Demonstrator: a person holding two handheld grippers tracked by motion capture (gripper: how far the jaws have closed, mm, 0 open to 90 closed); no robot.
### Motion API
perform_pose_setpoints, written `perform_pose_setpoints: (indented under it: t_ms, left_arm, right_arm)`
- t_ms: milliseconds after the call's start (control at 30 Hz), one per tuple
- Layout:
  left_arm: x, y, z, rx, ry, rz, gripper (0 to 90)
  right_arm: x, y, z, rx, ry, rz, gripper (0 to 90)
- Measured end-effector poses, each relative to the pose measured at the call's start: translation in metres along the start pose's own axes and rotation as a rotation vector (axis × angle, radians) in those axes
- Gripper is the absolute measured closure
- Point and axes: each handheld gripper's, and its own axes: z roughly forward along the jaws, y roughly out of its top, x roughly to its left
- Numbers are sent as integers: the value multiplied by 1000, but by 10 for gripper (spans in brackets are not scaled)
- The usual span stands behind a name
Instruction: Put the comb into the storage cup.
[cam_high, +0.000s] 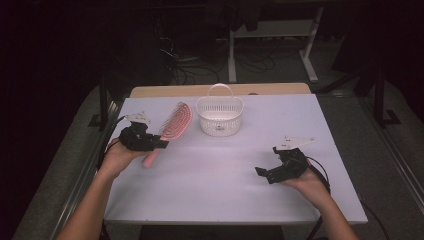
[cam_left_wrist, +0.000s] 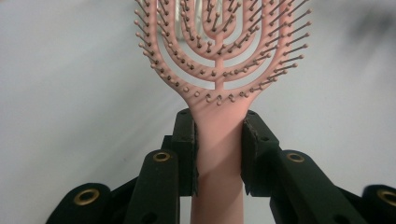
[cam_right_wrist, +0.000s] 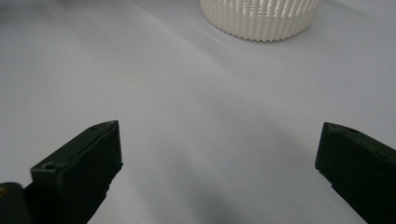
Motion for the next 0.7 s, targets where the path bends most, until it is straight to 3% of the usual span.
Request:
perform_pose_setpoints:
  t_ms: [233,700]
  left_arm:
    - [0,5,-2,-67,-9,16,707]
    - [-2,25,4,-131,-36,57,706]
  right_arm:
    - [0,0,0,0,1,-2,1]
    - [-1,0,1,-2,3,-2,1]
